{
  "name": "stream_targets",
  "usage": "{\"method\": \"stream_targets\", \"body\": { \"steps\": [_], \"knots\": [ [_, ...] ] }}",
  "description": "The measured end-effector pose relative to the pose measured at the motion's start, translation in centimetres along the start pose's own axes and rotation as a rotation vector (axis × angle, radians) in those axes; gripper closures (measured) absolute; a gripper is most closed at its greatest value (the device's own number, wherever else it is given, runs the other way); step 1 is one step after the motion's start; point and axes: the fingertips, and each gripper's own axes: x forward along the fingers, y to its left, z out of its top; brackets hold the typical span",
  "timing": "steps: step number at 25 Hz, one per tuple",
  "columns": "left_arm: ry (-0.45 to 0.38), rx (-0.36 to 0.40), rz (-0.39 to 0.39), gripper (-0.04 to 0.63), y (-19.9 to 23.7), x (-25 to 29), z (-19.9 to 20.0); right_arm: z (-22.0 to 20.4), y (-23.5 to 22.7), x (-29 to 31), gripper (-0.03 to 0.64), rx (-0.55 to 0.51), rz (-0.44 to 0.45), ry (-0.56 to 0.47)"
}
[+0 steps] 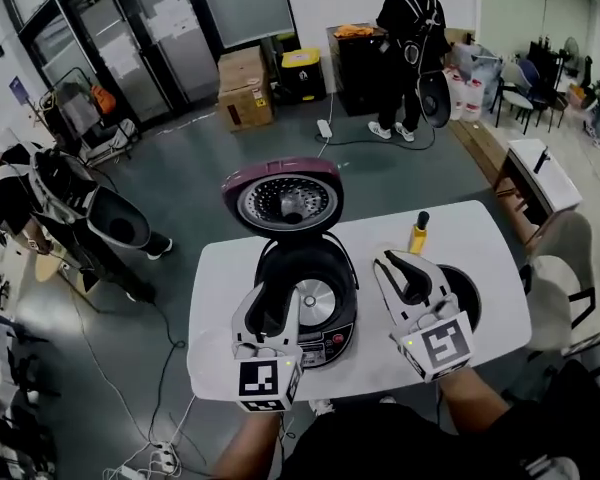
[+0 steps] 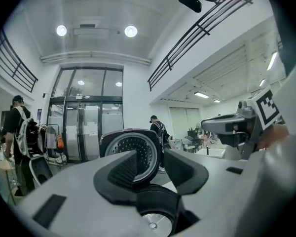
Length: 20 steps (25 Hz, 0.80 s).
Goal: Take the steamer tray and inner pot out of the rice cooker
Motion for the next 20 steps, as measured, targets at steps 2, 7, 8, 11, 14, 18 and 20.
{"method": "stream_targets", "body": {
  "steps": [2,7,8,11,14,18,20],
  "knots": [
    [0.004,0.004,0.022,0.447,1.1,-0.4,-0.2,0.4,0.7,0.8,0.597,0.004,0.012,-0.019],
    [-0.028,-0.011,0.06,0.601,3.1,-1.0,-0.3,0.8,2.0,2.4,0.618,-0.015,0.04,-0.042],
    [-0.031,-0.025,0.054,0.601,3.2,-0.9,-0.4,0.8,2.1,2.6,0.618,-0.031,0.038,-0.045],
    [-0.018,-0.058,0.034,0.601,3.2,-0.8,-1.3,0.6,2.6,2.8,0.619,-0.075,0.043,-0.05],
    [-0.011,-0.043,-0.003,0.6,2.6,-0.3,-1.8,0.4,3.0,3.1,0.619,-0.1,0.05,-0.053],
    [-0.017,-0.025,-0.015,0.6,2.3,0.2,-1.5,-0.3,3.2,3.3,0.619,-0.101,0.051,-0.041],
    [-0.025,-0.026,-0.016,0.6,2.3,0.3,-1.3,-0.3,3.3,3.2,0.618,-0.098,0.052,-0.04]
  ]
}}
